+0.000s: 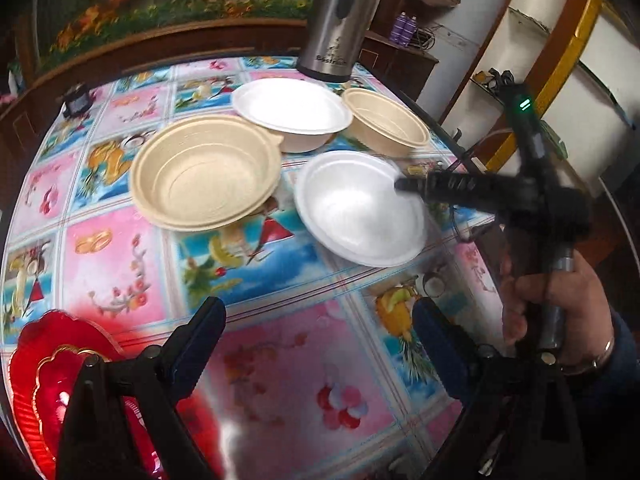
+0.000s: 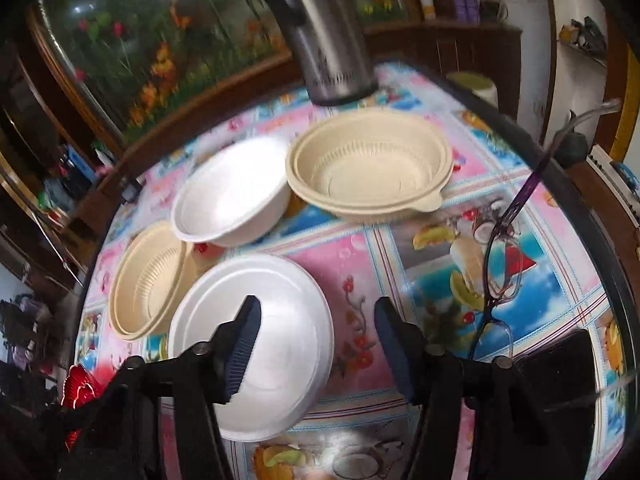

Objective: Organize plates and bowls
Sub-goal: 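Grasp the rim of the flat white plate with the right tool, then carry the white plate with the right tool over the red plates in the left tool, then lower the white plate onto the red plates and open the right tool, then move the right tool to the beige ribbed bowl and grasp its rim, then lift the beige bowl with the right tool and carry it toward the left tool's stack, then lower the beige bowl onto the white plate and open the right tool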

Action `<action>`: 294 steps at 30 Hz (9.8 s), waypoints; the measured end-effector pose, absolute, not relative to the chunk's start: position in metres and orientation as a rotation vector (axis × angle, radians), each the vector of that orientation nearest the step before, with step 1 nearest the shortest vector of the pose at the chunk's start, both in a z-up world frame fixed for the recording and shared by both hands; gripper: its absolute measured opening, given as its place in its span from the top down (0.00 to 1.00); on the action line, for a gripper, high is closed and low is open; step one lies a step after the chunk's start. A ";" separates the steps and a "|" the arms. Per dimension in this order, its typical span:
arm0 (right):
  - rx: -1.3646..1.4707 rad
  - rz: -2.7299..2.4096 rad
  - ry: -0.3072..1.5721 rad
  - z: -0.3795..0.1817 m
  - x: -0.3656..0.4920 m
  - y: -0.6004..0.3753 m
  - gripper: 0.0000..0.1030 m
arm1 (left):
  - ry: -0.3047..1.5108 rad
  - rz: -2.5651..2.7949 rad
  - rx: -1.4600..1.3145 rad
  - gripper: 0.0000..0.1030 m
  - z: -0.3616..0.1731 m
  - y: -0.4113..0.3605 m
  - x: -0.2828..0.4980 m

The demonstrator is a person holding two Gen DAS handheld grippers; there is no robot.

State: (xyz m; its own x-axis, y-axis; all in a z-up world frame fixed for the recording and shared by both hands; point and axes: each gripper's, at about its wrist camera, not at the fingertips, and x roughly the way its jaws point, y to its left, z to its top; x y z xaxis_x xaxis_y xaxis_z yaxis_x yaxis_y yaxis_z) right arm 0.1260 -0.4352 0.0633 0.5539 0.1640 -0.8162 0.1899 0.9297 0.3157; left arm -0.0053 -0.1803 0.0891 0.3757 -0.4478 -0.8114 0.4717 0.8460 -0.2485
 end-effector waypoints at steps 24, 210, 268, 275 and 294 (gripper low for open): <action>0.284 0.293 1.336 0.044 0.053 -0.429 0.83 | 1.335 -0.394 -0.022 0.71 0.028 -0.214 -0.016; 0.159 0.530 1.230 0.143 0.060 -0.290 0.76 | 1.002 -0.368 -0.067 0.77 0.143 -0.058 -0.048; -0.070 0.693 1.317 0.079 0.075 -0.137 0.79 | 1.028 -0.044 -0.146 0.62 0.074 0.053 -0.068; -0.079 0.708 1.286 0.092 0.072 -0.139 0.77 | 0.994 -0.023 -0.158 0.50 0.086 0.058 -0.072; 0.148 0.641 1.209 0.123 0.088 -0.218 0.75 | 0.885 -0.073 -0.124 0.37 0.142 0.030 -0.074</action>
State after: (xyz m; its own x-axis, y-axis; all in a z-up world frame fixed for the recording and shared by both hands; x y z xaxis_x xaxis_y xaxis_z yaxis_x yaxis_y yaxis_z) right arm 0.0876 -0.2179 0.1233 0.2020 0.5335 -0.8213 -0.3806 0.8154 0.4361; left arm -0.0741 0.0300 0.1425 0.6316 -0.1149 -0.7668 0.0127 0.9904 -0.1379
